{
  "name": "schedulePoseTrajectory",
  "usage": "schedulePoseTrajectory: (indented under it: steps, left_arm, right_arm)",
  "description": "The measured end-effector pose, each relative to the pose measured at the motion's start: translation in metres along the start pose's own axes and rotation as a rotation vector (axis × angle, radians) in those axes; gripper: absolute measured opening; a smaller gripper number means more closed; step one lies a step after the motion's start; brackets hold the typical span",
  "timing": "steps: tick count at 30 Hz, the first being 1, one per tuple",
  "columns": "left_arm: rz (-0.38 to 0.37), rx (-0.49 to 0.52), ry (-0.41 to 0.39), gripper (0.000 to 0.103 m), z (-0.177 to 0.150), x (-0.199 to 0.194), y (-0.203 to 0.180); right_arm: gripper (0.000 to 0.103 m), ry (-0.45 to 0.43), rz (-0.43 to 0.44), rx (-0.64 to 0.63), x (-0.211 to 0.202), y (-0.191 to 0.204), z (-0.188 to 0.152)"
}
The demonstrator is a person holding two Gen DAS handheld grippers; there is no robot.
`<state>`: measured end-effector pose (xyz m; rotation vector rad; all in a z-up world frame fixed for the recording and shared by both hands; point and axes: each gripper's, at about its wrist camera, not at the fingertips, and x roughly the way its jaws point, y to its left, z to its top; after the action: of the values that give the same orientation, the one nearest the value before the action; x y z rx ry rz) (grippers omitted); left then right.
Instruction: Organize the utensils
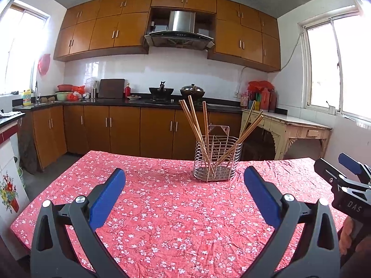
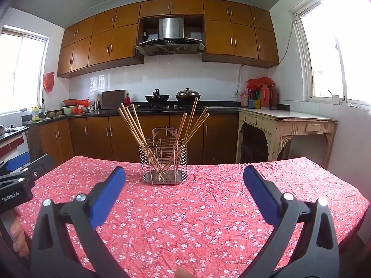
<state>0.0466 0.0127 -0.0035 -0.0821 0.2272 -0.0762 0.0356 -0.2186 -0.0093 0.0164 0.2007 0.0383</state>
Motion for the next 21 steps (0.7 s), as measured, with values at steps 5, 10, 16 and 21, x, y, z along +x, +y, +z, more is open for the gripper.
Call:
schedulePoseTrajectory:
  steps: [5, 10, 16, 21]
  left_arm:
    - [-0.006, 0.001, -0.005, 0.101, 0.0003, -0.0005, 0.0013]
    - [-0.005, -0.008, 0.0, 0.101, 0.0007, 0.0004, 0.0021]
    - [-0.003, -0.01, 0.002, 0.101, 0.0013, 0.0007, 0.0033]
    - [-0.005, -0.008, 0.002, 0.101, 0.0018, 0.0011, 0.0033]
  right_arm:
    - [0.099, -0.005, 0.001, -0.001, -0.0003, 0.0002, 0.0011]
    - [0.099, 0.0, 0.004, -0.001, 0.0006, 0.0007, 0.0011]
    - [0.099, 0.003, 0.005, -0.001, 0.0017, 0.0006, 0.0014]
    - [0.099, 0.002, 0.004, -0.001, 0.0021, 0.0004, 0.0018]
